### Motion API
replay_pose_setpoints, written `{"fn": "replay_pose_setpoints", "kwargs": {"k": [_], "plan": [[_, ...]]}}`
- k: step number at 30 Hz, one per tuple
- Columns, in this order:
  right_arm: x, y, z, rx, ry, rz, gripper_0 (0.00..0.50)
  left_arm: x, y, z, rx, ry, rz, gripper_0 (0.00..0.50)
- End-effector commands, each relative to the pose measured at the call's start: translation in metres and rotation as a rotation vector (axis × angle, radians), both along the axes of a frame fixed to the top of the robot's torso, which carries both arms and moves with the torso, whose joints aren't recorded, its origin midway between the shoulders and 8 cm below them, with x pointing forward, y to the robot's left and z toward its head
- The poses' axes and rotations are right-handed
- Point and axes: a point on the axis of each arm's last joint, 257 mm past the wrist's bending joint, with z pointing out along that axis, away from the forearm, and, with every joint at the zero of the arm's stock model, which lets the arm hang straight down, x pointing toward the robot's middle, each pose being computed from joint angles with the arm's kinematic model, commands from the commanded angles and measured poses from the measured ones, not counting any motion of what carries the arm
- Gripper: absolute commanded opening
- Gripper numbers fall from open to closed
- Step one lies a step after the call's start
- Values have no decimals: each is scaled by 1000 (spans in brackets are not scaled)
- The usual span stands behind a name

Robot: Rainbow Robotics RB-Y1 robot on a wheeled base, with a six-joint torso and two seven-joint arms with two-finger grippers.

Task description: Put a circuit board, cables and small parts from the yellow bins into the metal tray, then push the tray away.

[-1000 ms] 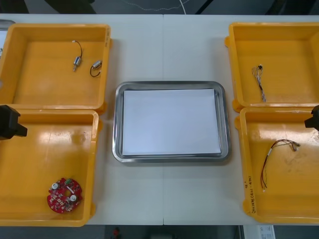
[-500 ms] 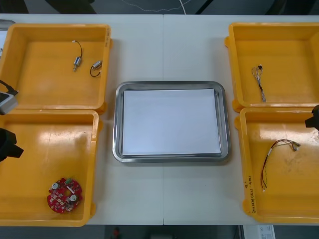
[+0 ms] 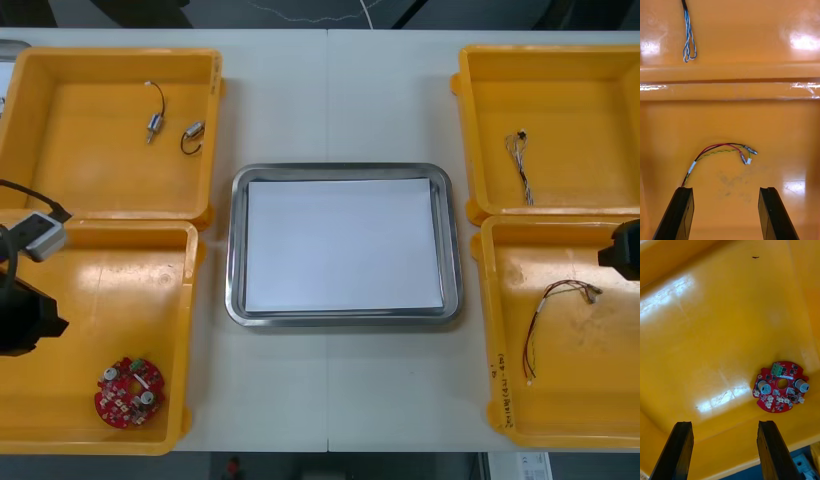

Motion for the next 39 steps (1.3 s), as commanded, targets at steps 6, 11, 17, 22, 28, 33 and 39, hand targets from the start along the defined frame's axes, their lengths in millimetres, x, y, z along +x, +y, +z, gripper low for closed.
{"fn": "replay_pose_setpoints", "kwargs": {"k": [6,11,17,22,28,33,39], "plan": [[-22,29,-15,126,-10,-131,500,-15,-7,-34,97,-3,-213,500],[-42,40,-43,170,51,-169,500,-18,-13,-47,102,-1,-234,500],[-59,46,-68,151,120,-181,500,-20,-20,-61,113,4,-259,500],[-61,50,-76,144,141,-199,500,-18,-24,-69,119,7,-273,500],[-62,48,-88,95,163,-243,500,-12,-29,-83,96,14,-280,500],[-58,47,-94,101,174,-277,500,-4,-33,-91,83,5,-287,500],[-38,47,-97,120,145,-310,500,-2,-30,-98,94,12,-290,500]]}}
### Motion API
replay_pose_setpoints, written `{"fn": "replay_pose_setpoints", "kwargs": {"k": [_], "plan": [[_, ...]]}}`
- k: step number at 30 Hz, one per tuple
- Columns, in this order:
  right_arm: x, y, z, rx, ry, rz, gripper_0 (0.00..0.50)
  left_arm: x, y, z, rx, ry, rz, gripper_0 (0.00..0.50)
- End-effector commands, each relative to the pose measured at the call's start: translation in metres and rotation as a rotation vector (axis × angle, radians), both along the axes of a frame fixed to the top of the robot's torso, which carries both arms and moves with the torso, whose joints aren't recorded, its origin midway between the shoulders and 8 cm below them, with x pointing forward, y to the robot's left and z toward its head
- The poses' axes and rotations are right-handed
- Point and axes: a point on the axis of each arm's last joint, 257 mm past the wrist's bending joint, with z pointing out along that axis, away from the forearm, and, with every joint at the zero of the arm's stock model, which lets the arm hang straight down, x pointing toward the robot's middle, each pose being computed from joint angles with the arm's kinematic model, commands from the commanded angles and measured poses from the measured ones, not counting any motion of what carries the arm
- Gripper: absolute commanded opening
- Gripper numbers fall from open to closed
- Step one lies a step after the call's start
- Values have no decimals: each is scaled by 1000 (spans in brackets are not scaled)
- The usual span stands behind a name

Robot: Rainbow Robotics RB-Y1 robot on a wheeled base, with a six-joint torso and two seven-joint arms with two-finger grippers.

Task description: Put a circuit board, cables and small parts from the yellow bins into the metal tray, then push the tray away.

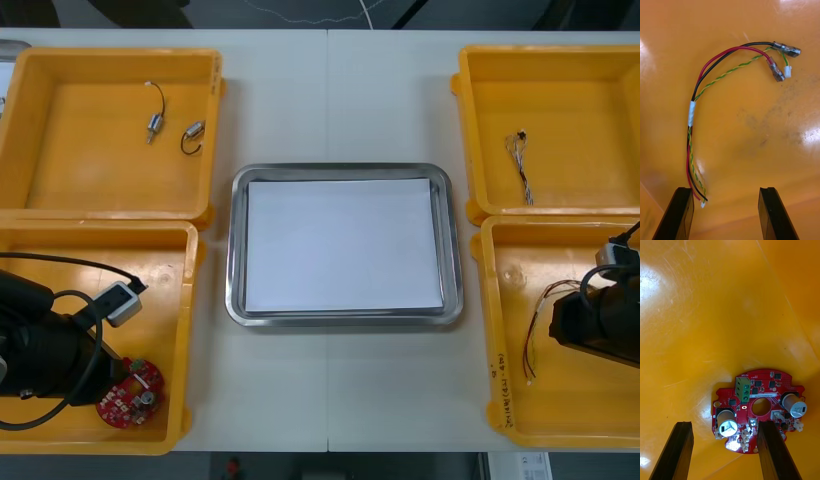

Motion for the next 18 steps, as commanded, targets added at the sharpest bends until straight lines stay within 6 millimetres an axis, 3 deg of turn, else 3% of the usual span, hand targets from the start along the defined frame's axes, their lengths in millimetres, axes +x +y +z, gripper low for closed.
{"fn": "replay_pose_setpoints", "kwargs": {"k": [1,11,18], "plan": [[22,12,3,37,-52,-41,500,11,11,6,79,-30,-113,500],[47,16,18,73,-134,-63,500,5,13,-4,85,-3,-115,500],[60,16,14,92,-172,-79,500,6,14,-7,88,3,-113,500]]}}
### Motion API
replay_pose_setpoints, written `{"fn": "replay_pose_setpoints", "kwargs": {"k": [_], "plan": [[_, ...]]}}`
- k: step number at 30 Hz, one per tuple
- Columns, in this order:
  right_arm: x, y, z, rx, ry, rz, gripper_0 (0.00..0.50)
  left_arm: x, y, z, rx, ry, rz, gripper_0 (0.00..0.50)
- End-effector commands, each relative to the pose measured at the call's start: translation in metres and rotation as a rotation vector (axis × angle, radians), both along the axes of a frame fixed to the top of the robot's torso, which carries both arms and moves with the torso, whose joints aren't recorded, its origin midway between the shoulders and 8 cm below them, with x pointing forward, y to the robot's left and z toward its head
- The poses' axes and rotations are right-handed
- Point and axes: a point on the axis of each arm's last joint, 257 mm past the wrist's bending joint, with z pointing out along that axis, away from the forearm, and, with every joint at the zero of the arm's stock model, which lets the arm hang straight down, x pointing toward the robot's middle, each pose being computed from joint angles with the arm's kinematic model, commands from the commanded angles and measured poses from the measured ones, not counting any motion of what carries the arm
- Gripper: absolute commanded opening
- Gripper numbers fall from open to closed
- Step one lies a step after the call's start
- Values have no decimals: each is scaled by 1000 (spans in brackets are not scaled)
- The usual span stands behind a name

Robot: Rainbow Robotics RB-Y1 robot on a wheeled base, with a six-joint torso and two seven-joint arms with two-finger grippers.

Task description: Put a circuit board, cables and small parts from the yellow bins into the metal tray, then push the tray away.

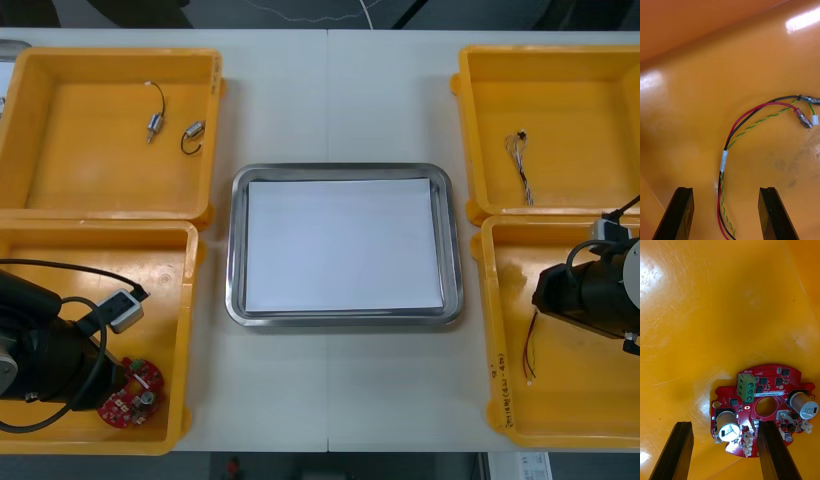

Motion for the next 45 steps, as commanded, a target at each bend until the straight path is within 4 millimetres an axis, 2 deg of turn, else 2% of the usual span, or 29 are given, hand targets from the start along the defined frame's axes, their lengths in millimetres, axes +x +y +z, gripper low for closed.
{"fn": "replay_pose_setpoints", "kwargs": {"k": [1,11,21,33,34,35,36,45], "plan": [[15,4,5,45,-47,-41,500,10,9,6,68,-29,-116,500],[6,1,-13,67,-40,-54,500,11,9,2,78,-25,-121,500],[14,-1,-27,89,-44,-65,500,14,9,-7,71,-29,-122,500],[7,3,-37,108,-17,-57,500,10,10,-10,73,-20,-124,500],[7,2,-38,106,-15,-57,500,12,10,-9,75,-23,-124,422],[6,3,-38,105,-14,-55,500,10,10,-10,75,-20,-123,273],[5,3,-39,103,-12,-52,500,10,10,-10,74,-20,-121,2],[2,3,-43,97,-4,-47,500,10,9,-10,73,-21,-124,0]]}}
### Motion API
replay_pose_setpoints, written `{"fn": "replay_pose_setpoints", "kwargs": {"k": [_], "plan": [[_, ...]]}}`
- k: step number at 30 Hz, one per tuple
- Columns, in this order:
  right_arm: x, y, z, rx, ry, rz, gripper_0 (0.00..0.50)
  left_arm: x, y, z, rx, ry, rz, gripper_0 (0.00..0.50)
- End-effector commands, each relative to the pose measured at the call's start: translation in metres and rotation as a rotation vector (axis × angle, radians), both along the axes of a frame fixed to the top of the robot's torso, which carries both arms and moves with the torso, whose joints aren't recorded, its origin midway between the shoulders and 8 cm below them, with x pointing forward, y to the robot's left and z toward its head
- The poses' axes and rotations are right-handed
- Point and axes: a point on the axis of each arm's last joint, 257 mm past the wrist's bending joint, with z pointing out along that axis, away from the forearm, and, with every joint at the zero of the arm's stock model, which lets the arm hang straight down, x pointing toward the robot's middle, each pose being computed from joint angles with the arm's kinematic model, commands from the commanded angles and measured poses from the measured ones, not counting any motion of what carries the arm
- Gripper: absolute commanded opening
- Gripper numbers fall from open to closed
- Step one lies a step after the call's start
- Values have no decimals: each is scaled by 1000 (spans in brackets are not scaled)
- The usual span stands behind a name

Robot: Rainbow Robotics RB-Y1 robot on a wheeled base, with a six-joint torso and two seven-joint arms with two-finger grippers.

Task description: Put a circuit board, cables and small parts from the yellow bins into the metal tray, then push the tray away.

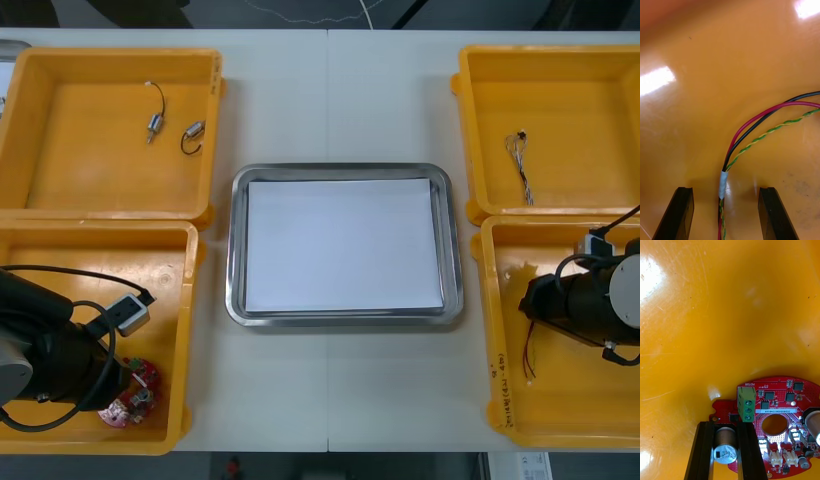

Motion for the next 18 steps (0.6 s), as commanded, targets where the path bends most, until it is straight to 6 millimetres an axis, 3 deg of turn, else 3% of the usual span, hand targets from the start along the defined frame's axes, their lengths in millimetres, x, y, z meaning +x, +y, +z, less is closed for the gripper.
{"fn": "replay_pose_setpoints", "kwargs": {"k": [1,7,17,18], "plan": [[-6,1,-9,24,13,-32,500,6,10,7,65,-23,-110,0],[0,0,-17,24,-2,-34,500,15,15,21,67,-49,-99,0],[-7,4,-21,38,30,-25,500,36,17,59,30,-93,-52,0],[-8,5,-21,40,35,-23,388,37,19,65,34,-95,-46,0]]}}
